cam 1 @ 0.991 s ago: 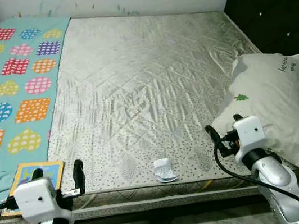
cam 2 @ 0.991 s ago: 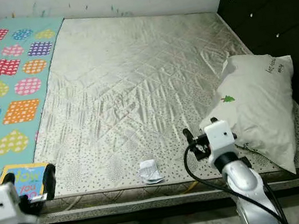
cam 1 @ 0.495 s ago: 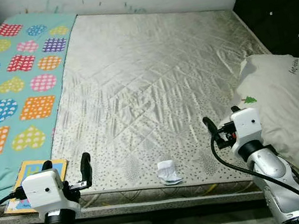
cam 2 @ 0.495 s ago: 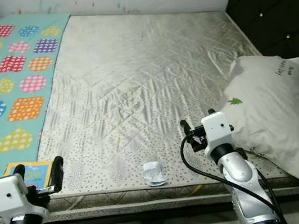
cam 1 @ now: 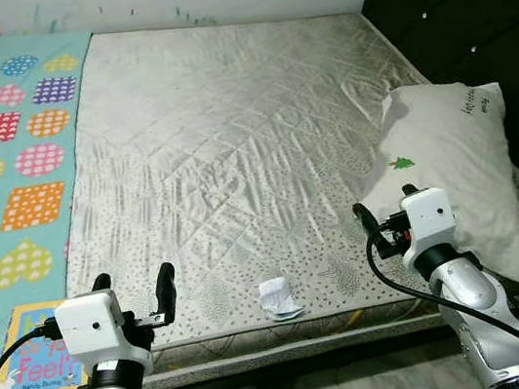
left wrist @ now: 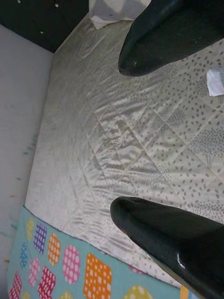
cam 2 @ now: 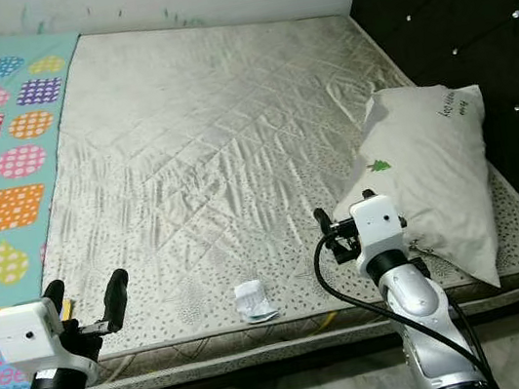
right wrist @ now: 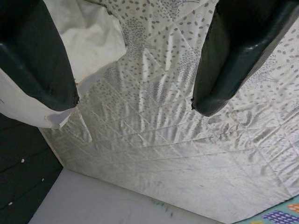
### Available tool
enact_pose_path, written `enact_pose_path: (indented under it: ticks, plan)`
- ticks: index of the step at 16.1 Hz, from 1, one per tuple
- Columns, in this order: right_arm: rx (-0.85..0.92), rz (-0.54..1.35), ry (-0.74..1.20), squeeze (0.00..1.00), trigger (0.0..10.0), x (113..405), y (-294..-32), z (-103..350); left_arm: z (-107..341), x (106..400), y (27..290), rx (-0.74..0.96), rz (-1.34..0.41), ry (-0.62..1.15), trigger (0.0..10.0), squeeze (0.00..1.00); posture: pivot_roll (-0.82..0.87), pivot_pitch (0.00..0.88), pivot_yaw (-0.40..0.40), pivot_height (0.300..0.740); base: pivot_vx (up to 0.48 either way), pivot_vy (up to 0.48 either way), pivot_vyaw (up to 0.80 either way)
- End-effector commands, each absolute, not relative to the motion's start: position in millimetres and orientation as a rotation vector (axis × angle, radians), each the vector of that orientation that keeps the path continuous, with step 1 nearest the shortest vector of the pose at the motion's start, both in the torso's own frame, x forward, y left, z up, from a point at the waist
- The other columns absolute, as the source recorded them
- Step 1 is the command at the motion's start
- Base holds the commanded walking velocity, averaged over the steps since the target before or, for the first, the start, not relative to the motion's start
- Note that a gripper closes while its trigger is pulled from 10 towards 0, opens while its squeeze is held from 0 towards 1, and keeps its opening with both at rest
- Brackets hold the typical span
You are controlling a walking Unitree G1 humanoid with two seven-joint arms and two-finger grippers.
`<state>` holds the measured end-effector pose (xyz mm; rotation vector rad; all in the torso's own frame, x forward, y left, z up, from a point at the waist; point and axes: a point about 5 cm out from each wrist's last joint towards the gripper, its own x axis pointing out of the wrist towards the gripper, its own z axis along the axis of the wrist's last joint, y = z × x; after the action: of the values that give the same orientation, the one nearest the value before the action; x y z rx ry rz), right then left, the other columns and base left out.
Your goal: Clean up the room
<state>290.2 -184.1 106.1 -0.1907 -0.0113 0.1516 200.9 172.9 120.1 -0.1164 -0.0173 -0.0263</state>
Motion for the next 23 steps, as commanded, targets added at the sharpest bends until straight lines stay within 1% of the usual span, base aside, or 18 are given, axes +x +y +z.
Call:
enact_pose_path:
  ticks: [1, 3, 7, 11, 18, 22, 23]
  plan:
    - [-0.197, 0.127, -0.002, 0.0, 10.0, 289.3, -190.4, 105.3, 117.3, 199.6, 170.2, -0.132, -0.036, 0.002, 10.0, 0.0, 0.01, 0.162, -0.11, 0.74, 0.0, 0.0, -0.8]
    - [-0.201, 0.129, -0.001, 0.0, 10.0, 289.6, -190.2, 105.3, 116.1, 199.5, 170.1, -0.14, -0.035, 0.009, 10.0, 0.0, 0.01, 0.163, -0.112, 0.74, 0.0, 0.146, -0.71]
    - [-0.202, 0.132, 0.0, 0.0, 10.0, 289.7, -189.6, 105.1, 115.5, 198.7, 168.8, -0.139, -0.043, 0.013, 10.0, 0.0, 0.01, 0.166, -0.11, 0.74, 0.0, 0.396, -0.47]
    - [-0.2, 0.136, -0.002, 0.0, 10.0, 290.3, -188.4, 105.0, 116.1, 199.9, 168.8, -0.133, -0.046, 0.009, 10.0, 0.0, 0.01, 0.161, -0.109, 0.74, 0.0, 0.375, 0.0]
    - [-0.21, 0.149, -0.008, 0.0, 10.0, 292.7, -188.1, 106.5, 116.1, 200.4, 168.9, -0.121, -0.028, -0.002, 10.0, 0.0, 0.02, 0.154, -0.116, 0.74, 0.0, 0.0, 0.0]
    - [-0.208, 0.158, -0.014, 0.0, 10.0, 294.4, -186.0, 107.5, 117.2, 200.1, 167.9, -0.141, -0.056, -0.01, 10.0, 0.0, 0.02, 0.156, -0.116, 0.74, 0.0, 0.0, 0.0]
    - [-0.206, 0.159, -0.012, 0.0, 10.0, 294.1, -185.9, 107.2, 117.8, 199.7, 166.7, -0.143, -0.066, -0.013, 10.0, 0.0, 0.02, 0.156, -0.116, 0.74, 0.0, 0.0, -0.56]
